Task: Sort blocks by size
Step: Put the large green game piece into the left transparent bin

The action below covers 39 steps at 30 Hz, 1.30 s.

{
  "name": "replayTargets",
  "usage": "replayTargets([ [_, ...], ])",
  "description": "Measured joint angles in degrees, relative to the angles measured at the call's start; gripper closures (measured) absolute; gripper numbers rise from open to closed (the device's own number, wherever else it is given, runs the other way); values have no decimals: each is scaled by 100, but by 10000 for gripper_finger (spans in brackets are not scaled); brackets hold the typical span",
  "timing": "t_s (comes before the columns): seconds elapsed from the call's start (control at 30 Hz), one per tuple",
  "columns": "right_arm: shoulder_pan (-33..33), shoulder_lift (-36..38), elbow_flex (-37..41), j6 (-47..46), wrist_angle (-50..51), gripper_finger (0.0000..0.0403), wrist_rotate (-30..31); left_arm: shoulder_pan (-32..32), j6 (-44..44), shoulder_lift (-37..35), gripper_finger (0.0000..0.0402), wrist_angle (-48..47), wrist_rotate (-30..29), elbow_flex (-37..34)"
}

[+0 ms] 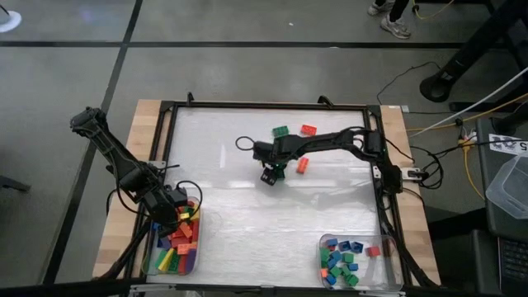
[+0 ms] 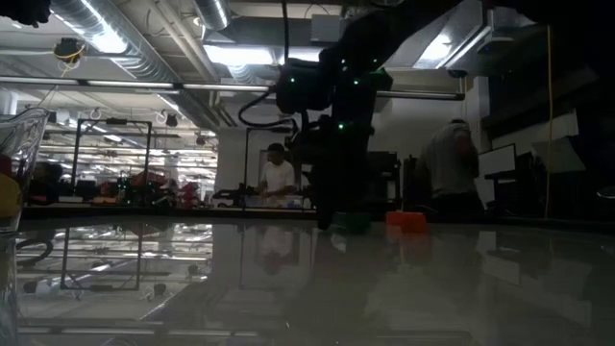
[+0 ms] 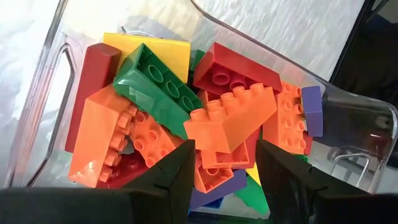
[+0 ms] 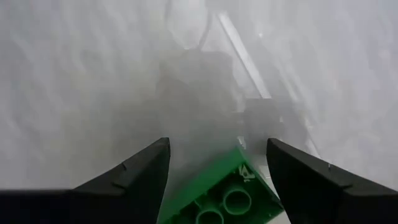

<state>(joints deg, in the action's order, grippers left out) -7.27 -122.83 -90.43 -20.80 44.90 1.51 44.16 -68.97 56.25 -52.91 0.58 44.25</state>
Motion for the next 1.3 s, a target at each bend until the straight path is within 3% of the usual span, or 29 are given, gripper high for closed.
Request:
replayTargets([
  [0.4,0,79,-443,-45,450,139,160,0,-26,0,247,11,-27,0],
  [0.7,63,85,-752,-1491,1409,139,443,0,77,0,247,270,-106,0],
  [1.3,674,83,-434,-2831,902,139,317,0,644,0,247,285,-168,2],
])
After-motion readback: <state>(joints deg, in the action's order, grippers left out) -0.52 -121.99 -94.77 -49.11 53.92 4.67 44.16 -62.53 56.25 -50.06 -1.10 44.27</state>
